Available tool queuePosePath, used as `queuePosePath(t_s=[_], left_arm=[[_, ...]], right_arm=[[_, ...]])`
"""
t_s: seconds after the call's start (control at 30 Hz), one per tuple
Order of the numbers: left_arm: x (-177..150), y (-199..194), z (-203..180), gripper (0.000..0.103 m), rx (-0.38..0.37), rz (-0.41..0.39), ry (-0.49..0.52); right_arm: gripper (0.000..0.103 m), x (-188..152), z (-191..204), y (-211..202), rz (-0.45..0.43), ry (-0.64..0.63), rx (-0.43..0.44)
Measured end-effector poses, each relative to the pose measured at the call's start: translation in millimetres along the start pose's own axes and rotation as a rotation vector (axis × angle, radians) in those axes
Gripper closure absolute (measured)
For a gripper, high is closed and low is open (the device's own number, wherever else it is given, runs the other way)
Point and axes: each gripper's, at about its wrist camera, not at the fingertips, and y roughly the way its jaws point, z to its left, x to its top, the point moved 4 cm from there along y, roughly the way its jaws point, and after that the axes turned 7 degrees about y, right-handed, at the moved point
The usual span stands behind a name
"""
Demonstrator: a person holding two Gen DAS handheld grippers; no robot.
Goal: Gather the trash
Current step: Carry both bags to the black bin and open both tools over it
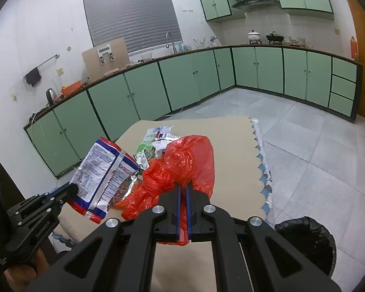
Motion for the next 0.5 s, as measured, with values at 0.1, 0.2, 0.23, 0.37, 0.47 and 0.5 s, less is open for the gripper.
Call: queuePosePath(t_s=[0.1,0.2,0.23,0.37,0.47,0.5], left_arm=[[4.1,-5.3,-11.8,0.101,-0.019,-0.008,0.015],[6.7,-9.9,-28.4,0.101,-0.044,-0.016,0.038],[7.4,-11.2,-34.7,0.101,-0.053,-0.018,0.045],[10.0,-14.6,-62.1,0.101,-0.095,-0.023,0.078],[11.7,-14.7,-88.1,0.101,-0.136,-0.024,0.110],[11.4,-14.2,-94.8,0.101,-0.146,-0.024,0.119]], right_arm=[[0.099,-0.2,-10.7,-11.0,-0.011,0.006,-0.013],[0.099,-2.0,-22.0,-21.8,-0.018,0.019,-0.034],[0.099,-1.9,-27.0,-25.0,-0.020,0.024,-0.041],[0.099,-4.3,-48.5,-41.1,-0.033,0.050,-0.077],[0.099,-7.1,-66.8,-53.4,-0.042,0.068,-0.110],[0.099,-8.7,-74.5,-57.6,-0.044,0.074,-0.124]])
